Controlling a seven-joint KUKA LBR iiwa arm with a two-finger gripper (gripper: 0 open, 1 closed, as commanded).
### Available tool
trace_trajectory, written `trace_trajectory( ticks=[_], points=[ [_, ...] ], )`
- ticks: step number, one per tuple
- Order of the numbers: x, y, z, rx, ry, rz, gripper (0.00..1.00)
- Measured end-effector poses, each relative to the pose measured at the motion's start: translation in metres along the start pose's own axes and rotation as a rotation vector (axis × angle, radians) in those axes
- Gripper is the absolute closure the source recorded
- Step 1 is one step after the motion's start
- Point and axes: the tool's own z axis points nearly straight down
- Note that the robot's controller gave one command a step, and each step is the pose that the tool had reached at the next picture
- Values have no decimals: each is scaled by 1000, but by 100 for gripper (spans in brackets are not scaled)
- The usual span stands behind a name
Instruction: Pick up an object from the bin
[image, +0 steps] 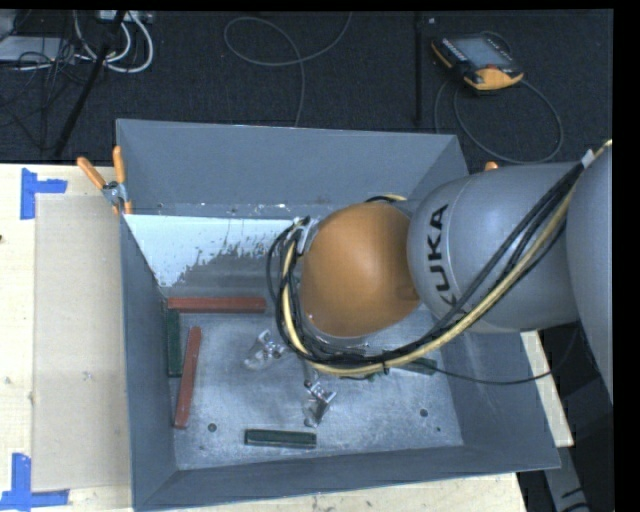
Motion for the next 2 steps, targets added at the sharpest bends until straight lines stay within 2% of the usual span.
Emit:
trace_trajectory(
  ticks=[1,2],
  points=[
    [7,18,15,-3,3,-66,0],
    [34,14,43,0,1,140,0]
  ],
)
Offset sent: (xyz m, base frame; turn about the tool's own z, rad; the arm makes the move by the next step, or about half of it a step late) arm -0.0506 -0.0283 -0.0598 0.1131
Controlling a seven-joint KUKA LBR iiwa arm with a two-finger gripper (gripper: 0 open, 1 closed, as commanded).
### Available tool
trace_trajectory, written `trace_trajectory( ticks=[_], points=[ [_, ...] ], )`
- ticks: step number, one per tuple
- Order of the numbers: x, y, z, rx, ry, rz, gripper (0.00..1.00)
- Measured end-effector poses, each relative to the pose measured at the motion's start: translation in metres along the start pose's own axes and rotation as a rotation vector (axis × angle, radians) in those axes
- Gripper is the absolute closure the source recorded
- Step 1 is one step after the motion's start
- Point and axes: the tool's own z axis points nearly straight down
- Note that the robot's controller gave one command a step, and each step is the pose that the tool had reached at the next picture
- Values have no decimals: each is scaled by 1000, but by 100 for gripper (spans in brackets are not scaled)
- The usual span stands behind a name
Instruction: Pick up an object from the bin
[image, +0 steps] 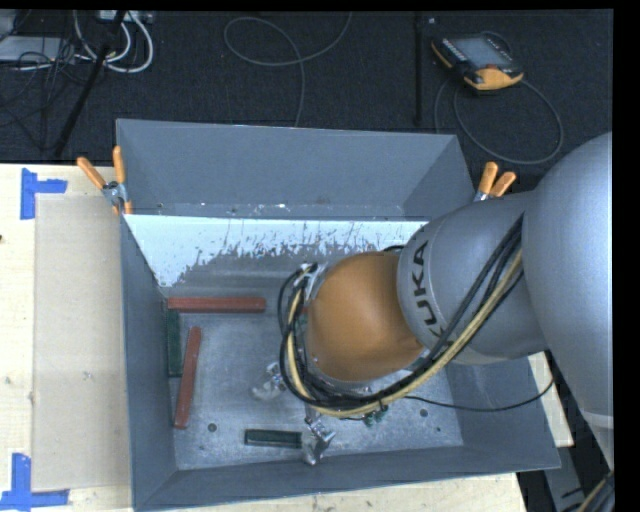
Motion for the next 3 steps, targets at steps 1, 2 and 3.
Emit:
trace_trajectory(
  ticks=[1,2,3],
  points=[
    [-9,27,12,2,-13,-160,100],
    [-8,26,12,1,-13,-158,100],
    [-8,26,12,1,-13,-156,100]
  ],
)
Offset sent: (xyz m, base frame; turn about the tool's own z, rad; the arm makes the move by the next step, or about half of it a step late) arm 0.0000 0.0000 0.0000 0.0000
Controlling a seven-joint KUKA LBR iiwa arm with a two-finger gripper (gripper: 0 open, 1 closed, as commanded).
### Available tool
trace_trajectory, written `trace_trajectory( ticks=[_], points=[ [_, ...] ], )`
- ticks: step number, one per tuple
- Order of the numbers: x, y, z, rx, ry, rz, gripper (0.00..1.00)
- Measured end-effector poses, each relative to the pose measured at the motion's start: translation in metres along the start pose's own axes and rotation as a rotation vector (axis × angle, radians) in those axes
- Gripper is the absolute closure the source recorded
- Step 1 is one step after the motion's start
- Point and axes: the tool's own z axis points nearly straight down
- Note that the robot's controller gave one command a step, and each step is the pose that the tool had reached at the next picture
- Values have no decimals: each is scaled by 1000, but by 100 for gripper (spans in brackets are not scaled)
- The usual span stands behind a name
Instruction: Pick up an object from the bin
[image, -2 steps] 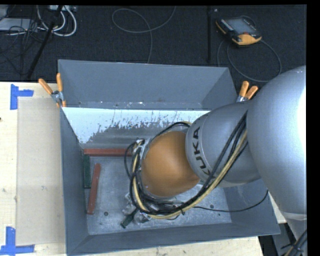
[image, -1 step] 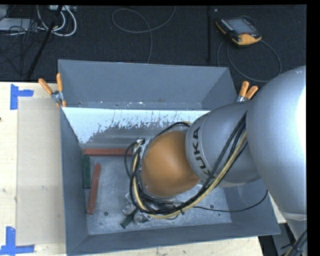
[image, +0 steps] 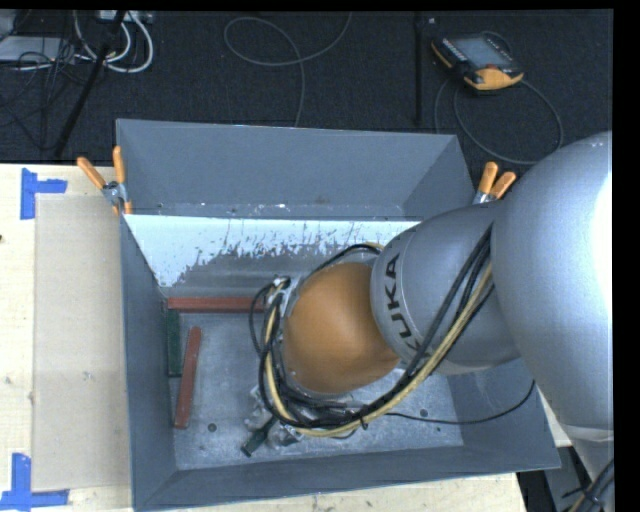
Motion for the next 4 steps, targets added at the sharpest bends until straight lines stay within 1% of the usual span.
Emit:
trace_trajectory(
  ticks=[4],
  points=[
    [0,0,0,0,0,3,100]
  ],
)
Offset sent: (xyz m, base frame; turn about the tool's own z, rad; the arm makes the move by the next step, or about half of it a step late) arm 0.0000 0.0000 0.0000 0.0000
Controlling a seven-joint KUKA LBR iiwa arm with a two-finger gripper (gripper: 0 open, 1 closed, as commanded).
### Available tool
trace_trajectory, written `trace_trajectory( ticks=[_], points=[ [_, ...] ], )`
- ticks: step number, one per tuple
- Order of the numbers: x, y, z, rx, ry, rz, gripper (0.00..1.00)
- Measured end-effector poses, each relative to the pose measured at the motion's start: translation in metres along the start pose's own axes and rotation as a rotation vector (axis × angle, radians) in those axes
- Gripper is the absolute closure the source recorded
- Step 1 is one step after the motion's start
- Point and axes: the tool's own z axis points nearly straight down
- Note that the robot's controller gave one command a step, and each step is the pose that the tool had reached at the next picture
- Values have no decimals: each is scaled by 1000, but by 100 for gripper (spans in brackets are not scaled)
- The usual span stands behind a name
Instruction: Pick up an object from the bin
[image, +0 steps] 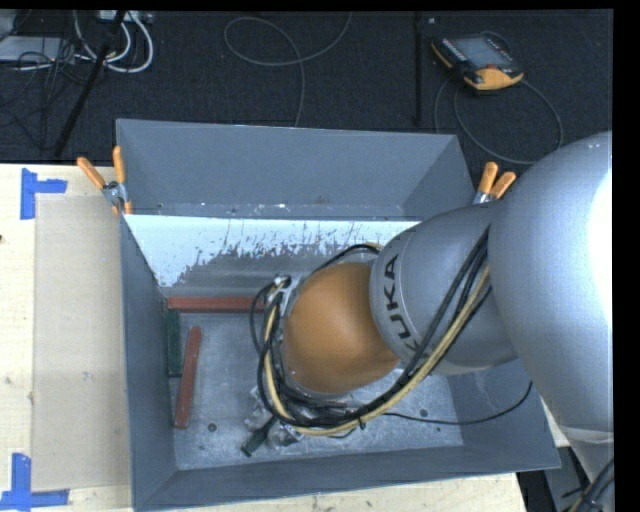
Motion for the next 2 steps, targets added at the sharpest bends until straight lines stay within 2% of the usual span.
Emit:
trace_trajectory(
  ticks=[2],
  points=[
    [0,0,0,0,0,1,100]
  ],
)
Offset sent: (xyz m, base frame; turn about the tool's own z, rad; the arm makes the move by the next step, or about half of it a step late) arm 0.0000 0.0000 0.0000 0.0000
